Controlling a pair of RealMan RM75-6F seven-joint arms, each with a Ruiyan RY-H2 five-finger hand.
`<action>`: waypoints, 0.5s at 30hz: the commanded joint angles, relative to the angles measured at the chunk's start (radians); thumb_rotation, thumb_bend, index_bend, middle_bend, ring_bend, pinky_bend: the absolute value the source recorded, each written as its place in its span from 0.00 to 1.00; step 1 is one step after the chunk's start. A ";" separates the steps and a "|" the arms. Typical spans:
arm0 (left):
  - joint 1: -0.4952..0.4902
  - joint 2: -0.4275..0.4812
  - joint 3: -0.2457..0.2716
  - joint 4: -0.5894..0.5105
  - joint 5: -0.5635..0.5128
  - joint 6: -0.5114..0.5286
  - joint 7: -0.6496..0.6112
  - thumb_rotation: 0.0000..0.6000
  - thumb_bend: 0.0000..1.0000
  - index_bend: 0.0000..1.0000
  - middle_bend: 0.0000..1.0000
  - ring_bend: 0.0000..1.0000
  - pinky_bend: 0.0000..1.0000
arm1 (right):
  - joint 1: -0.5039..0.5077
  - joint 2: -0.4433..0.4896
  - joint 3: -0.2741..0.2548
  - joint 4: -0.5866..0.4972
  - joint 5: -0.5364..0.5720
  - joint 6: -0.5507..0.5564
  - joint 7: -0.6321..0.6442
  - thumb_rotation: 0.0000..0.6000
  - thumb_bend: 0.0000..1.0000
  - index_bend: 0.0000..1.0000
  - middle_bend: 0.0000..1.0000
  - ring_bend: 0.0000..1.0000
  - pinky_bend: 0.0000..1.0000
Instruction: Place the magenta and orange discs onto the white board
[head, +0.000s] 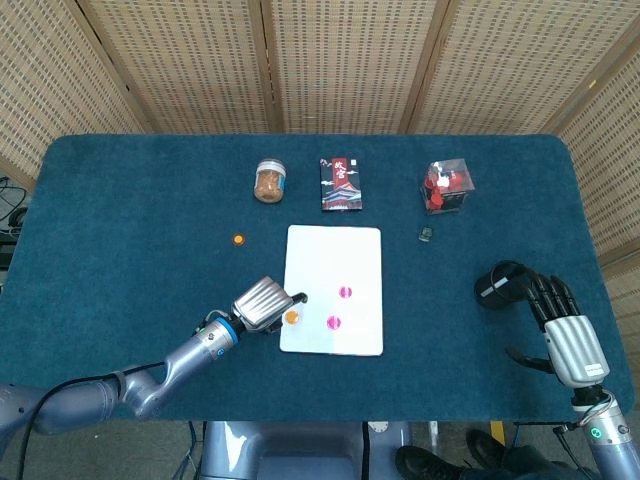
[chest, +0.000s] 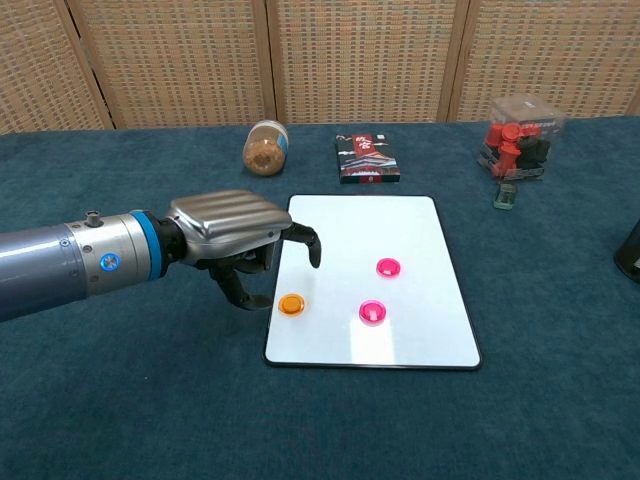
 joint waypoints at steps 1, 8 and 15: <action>-0.001 0.008 -0.008 0.003 -0.002 0.010 -0.019 1.00 0.32 0.28 1.00 0.97 0.87 | 0.001 -0.001 0.000 0.000 0.000 -0.002 -0.002 1.00 0.00 0.00 0.00 0.00 0.00; -0.011 0.050 -0.066 0.064 -0.054 0.022 -0.052 1.00 0.32 0.28 1.00 0.97 0.87 | 0.003 -0.004 -0.001 0.001 0.004 -0.013 -0.014 1.00 0.00 0.00 0.00 0.00 0.00; -0.039 0.054 -0.120 0.234 -0.124 -0.006 -0.078 1.00 0.32 0.28 1.00 0.97 0.87 | 0.004 -0.007 0.000 0.000 0.005 -0.017 -0.030 1.00 0.00 0.00 0.00 0.00 0.00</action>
